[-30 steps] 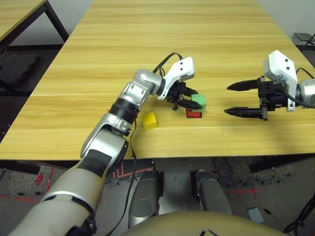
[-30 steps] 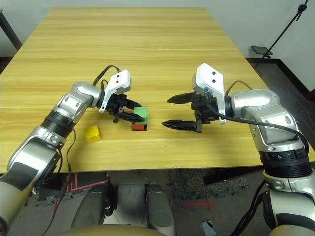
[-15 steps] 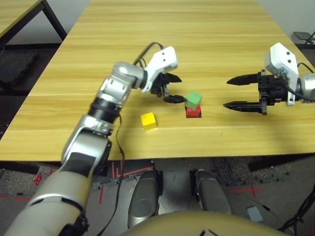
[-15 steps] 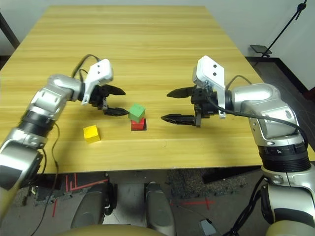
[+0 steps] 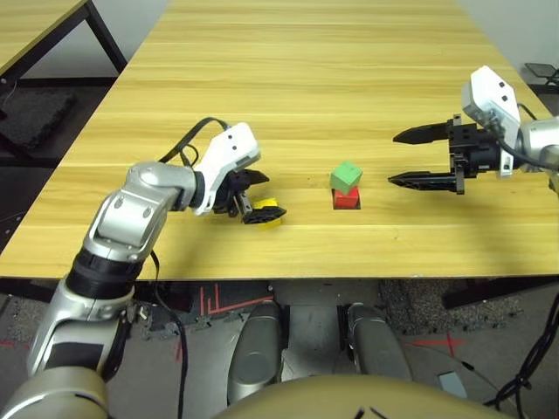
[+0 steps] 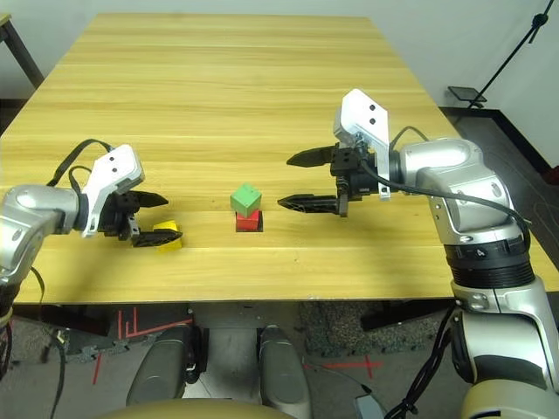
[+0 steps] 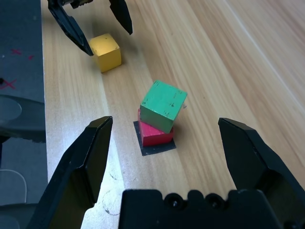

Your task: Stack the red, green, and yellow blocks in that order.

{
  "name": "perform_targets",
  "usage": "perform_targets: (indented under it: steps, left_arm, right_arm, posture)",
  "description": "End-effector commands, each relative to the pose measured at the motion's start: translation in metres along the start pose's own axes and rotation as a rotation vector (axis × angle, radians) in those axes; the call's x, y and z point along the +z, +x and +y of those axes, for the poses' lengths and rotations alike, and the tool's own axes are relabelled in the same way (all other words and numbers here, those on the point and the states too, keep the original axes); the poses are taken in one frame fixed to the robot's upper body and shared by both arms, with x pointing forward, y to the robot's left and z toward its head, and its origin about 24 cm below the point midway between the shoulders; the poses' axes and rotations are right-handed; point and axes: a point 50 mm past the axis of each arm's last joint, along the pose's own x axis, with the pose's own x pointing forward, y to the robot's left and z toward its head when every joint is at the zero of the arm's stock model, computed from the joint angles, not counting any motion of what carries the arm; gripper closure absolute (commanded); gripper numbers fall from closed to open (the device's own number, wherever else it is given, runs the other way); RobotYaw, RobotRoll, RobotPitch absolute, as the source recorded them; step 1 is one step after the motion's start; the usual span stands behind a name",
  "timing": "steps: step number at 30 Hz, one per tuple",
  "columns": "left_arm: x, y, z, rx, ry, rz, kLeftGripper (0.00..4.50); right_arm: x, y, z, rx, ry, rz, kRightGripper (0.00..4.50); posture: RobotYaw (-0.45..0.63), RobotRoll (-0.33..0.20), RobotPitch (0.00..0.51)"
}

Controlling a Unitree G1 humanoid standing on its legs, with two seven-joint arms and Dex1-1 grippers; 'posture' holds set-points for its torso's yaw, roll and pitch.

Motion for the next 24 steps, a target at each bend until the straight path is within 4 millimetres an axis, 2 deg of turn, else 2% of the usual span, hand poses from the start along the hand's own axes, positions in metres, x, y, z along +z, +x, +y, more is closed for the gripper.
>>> perform_targets:
  steps: [1, 8, 11, 13, 16, 17, 24]
  left_arm:
    - [-0.010, 0.007, -0.008, -0.022, 0.001, 0.009, 0.04]
    - [-0.037, 0.012, -0.011, -0.051, 0.012, 0.083, 0.04]
    - [-0.037, 0.011, -0.008, -0.030, 0.006, 0.060, 0.62]
    - [-0.035, 0.010, -0.006, -0.027, 0.016, 0.063, 1.33]
    - [-0.015, 0.007, 0.000, -0.024, 0.046, 0.012, 2.38]
    - [-0.006, 0.005, 0.002, -0.029, 0.052, 0.000, 2.57]
    - [0.057, 0.000, 0.016, -0.109, 0.189, -0.095, 2.56]
  right_arm:
    - [0.004, 0.001, -0.001, 0.007, -0.020, 0.003, 0.00]
    - [0.004, 0.002, -0.002, 0.009, -0.019, -0.001, 0.00]
    - [0.004, 0.001, -0.002, 0.006, -0.017, -0.002, 0.00]
    - [0.004, 0.001, -0.001, 0.005, -0.017, -0.002, 0.00]
    - [0.002, 0.000, 0.000, 0.002, -0.012, 0.001, 0.00]
    - [0.001, -0.001, 0.000, 0.001, -0.011, 0.001, 0.00]
    - [-0.005, -0.003, 0.005, 0.002, 0.006, 0.006, 0.00]
  posture:
    - [0.12, -0.087, 0.077]
    - [0.12, -0.090, 0.076]
    - [0.12, -0.090, 0.076]
    - [0.11, -0.087, 0.075]
    - [0.11, -0.083, 0.074]
    - [0.11, -0.083, 0.074]
    - [0.10, -0.071, 0.072]
